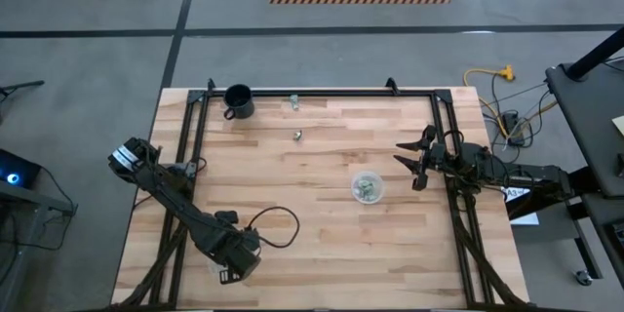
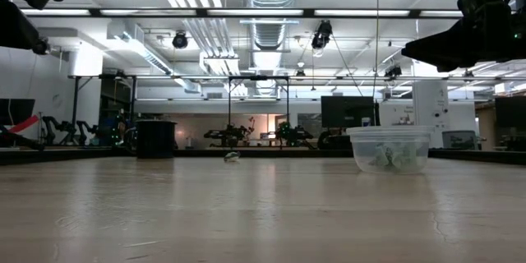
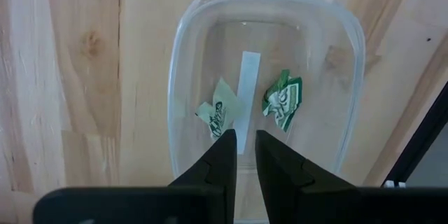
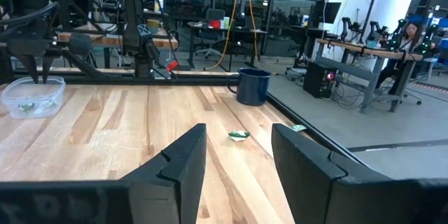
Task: Pick and place Stevia / Truvia into bins
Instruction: Put the green truvia packet into the left transparent container
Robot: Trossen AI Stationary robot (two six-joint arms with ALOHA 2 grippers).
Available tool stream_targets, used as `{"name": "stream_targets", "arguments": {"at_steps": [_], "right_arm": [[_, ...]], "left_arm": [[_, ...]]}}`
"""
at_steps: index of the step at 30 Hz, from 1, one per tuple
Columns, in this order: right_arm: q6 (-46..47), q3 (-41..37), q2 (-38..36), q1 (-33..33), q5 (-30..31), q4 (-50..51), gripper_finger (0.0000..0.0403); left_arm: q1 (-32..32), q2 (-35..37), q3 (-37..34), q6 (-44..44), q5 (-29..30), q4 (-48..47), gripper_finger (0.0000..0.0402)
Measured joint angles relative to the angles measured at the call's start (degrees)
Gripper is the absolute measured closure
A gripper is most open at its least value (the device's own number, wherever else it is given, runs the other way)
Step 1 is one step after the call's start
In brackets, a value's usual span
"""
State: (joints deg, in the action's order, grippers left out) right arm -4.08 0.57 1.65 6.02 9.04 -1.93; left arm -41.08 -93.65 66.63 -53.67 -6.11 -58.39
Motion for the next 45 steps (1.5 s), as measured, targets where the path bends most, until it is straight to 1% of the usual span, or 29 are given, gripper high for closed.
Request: {"name": "stream_targets", "arguments": {"at_steps": [15, 27, 31, 37, 39, 45], "right_arm": [[-0.01, 0.01, 0.00, 0.01, 0.00, 0.00, 0.0250], [0.00, 0.01, 0.00, 0.02, 0.00, 0.00, 0.0250], [-0.02, 0.01, 0.00, 0.01, 0.00, 0.00, 0.0250], [-0.01, 0.00, 0.00, 0.01, 0.00, 0.00, 0.0250], [0.00, 0.01, 0.00, 0.00, 0.00, 0.00, 0.0250], [0.00, 0.01, 0.00, 0.01, 0.00, 0.00, 0.0250]], "left_arm": [[0.09, 0.01, 0.02, 0.00, 0.02, 0.26, 0.0365], [0.13, 0.02, -0.02, 0.02, 0.32, 11.01, 0.0365], [0.13, 0.02, -0.01, 0.27, 0.13, 13.54, 0.0365], [0.20, 0.02, -0.08, 0.18, 0.07, 14.74, 0.0365], [0.20, 0.02, -0.13, 0.71, 0.04, 14.68, 0.0365], [0.26, 0.02, -0.20, 6.60, 0.01, 14.47, 0.0365]]}}
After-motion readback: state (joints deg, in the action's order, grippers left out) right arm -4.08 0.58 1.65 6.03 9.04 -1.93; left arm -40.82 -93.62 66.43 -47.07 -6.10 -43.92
